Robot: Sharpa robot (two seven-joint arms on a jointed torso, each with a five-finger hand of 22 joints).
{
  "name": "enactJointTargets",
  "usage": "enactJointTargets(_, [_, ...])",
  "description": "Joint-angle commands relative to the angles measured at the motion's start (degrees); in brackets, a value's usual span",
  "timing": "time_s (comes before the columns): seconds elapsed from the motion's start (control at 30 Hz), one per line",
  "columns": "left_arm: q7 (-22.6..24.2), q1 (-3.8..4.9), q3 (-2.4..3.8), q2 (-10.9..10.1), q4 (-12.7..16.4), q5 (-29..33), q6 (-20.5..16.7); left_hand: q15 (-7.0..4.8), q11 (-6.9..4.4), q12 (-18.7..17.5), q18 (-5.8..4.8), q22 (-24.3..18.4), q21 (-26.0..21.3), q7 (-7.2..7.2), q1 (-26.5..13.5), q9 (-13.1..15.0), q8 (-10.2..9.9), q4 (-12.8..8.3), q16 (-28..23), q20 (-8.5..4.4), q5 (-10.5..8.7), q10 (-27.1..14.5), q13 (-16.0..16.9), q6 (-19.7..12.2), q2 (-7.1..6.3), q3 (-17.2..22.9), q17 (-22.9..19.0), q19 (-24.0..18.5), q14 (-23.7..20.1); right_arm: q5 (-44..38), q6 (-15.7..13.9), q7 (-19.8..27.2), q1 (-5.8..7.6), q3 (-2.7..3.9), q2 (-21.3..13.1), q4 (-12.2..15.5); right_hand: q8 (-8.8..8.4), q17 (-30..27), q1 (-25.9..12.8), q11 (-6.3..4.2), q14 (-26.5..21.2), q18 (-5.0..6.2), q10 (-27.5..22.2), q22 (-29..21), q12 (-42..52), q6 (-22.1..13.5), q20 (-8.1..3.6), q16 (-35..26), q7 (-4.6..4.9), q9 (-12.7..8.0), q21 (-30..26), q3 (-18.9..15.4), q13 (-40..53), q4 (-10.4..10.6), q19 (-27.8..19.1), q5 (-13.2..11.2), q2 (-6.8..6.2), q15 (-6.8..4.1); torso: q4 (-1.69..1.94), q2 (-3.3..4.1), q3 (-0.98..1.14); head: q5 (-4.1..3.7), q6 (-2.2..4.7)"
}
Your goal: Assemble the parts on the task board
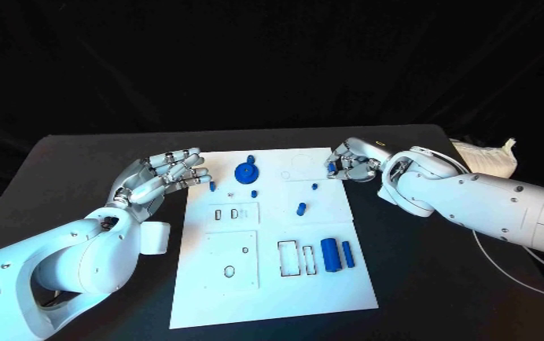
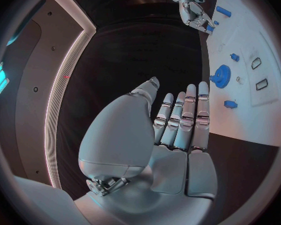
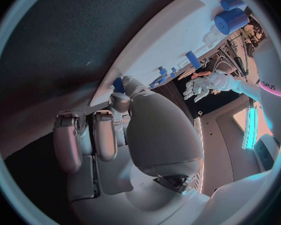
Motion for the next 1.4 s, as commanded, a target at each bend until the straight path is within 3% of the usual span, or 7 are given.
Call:
enactJointTargets(0.03, [0.4, 0.05, 0.04, 0.1, 0.1, -0.1, 1.0, -0.10, 0.07, -0.3, 0.56, -0.1, 0.1, 1.74, -0.1, 0.0, -0.3, -0.4, -0.4, 0.00, -0.16, 0.2, 0.1, 0.4, 0.48, 0.0, -0.1, 0.5, 0.4, 1.3, -0.6, -1.6, -0.14, 0.00, 0.3, 1.0, 0.43, 6.0, 0.8, -0.36, 4.2, -0.07, -0.2, 10.4, -1.1, 0.8, -0.42, 0.1, -0.41, 0.3, 0.1, 1.0, -0.5, -0.4, 2.5, -0.7, 1.25, -0.38, -0.01, -0.04, 0.02, 0.14, -0.07])
enactJointTargets(0.17, [0.4, 0.05, 0.04, 0.1, 0.0, -0.1, 1.0, -0.11, 0.07, -0.3, 0.56, -0.1, 0.2, 1.74, -0.1, 0.0, -0.3, -0.5, -0.4, 0.00, -0.15, 0.2, 0.1, 0.4, 0.51, 0.0, -0.1, 0.5, 0.4, 2.0, -1.2, -4.5, 0.43, 0.47, 0.5, 2.9, 0.37, 5.6, 1.0, -0.39, 4.1, 0.01, -0.8, 10.1, -3.3, 1.0, -0.52, -0.2, -0.46, 0.4, -0.1, 2.1, -1.9, -1.0, 2.2, -2.0, 1.70, -0.42, 0.05, -0.07, 0.01, 0.14, -0.12])
enactJointTargets(0.33, [0.4, 0.04, 0.04, 0.3, -0.1, 0.2, 1.0, -0.11, 0.07, -0.3, 0.56, -0.1, 0.1, 1.75, -0.1, 0.0, -0.4, -0.6, -0.4, 0.00, -0.16, 0.2, 0.1, 0.4, 0.51, 0.0, -0.1, 0.6, 0.4, 2.3, -2.1, -7.8, 1.82, 0.70, 1.3, 6.1, 0.35, 5.6, 0.9, -0.40, 4.0, 0.02, -0.8, 10.1, -3.8, 1.1, -0.54, -0.2, -0.48, 0.5, -0.1, 2.5, -2.3, -1.1, 2.2, -2.0, 1.82, -0.44, 0.02, -0.37, -0.24, 0.47, -0.19])
enactJointTargets(0.5, [0.3, 0.04, 0.04, 0.5, -0.3, 0.6, 1.0, -0.11, 0.07, -0.3, 0.55, -0.1, 0.1, 1.75, 0.0, 0.0, -0.4, -0.8, -0.5, -0.01, -0.16, 0.2, 0.1, 0.4, 0.51, 0.1, -0.1, 0.6, 0.4, 1.2, -2.9, -11.1, 2.59, 0.75, 2.8, 9.4, 0.28, 5.5, 0.6, -0.38, 4.0, 0.05, -0.8, 10.0, -4.0, 1.1, -0.55, -0.3, -0.45, 0.5, -0.1, 2.7, -2.4, -1.1, 2.1, -1.9, 1.83, -0.43, 0.08, -0.60, -0.32, 0.80, -0.16])
enactJointTargets(0.77, [0.3, 0.02, 0.03, 0.9, -0.7, 0.9, 1.1, -0.11, 0.07, -0.3, 0.55, -0.1, 0.1, 1.75, 0.0, 0.0, -0.4, -0.8, -0.5, -0.01, -0.16, 0.2, 0.1, 0.4, 0.51, 0.1, -0.1, 0.6, 0.4, -3.0, -2.3, -17.3, 2.74, 0.10, 7.7, 14.1, 0.25, 5.2, 0.2, -0.39, 4.0, 0.07, -0.8, 9.9, -4.7, 1.2, -0.55, -0.5, -0.48, 0.5, -0.2, 3.0, -2.8, -1.1, 2.0, -1.8, 1.89, -0.43, 0.54, -1.09, -0.56, 1.94, -0.68])
enactJointTargets(1.03, [0.4, 0.01, 0.03, 1.0, -1.1, 1.1, 1.2, -0.11, 0.08, -0.4, 0.55, -0.1, 0.1, 1.75, 0.1, -0.1, -0.4, -0.9, -0.5, -0.02, -0.16, 0.2, 0.1, 0.4, 0.52, 0.1, -0.1, 0.6, 0.4, -8.0, -1.2, -20.2, 0.77, -0.86, 13.1, 15.3, 0.12, 5.1, -0.2, -0.39, 3.9, 0.07, -0.8, 9.9, -4.9, 1.0, -0.56, -0.6, -0.46, 0.5, -0.2, 3.2, -3.0, -1.1, 2.0, -1.8, 1.89, -0.44, 0.78, -1.24, -0.67, 3.67, -1.64])
enactJointTargets(1.4, [0.5, 0.00, 0.03, 1.0, -1.2, 1.3, 1.3, -0.11, 0.08, -0.4, 0.55, -0.1, 0.1, 1.75, 0.1, -0.1, -0.4, -1.0, -0.5, -0.02, -0.16, 0.2, 0.1, 0.4, 0.53, 0.1, -0.1, 0.6, 0.4, -11.2, 0.7, -23.2, -2.77, -1.14, 17.1, 14.8, 0.08, 4.9, -0.4, -0.40, 3.9, 0.10, -0.9, 9.8, -5.5, 1.1, -0.57, -0.7, -0.48, 0.5, -0.3, 3.4, -3.4, -1.2, 2.0, -1.6, 1.88, -0.45, 0.56, -1.15, -0.61, 4.40, -2.18])
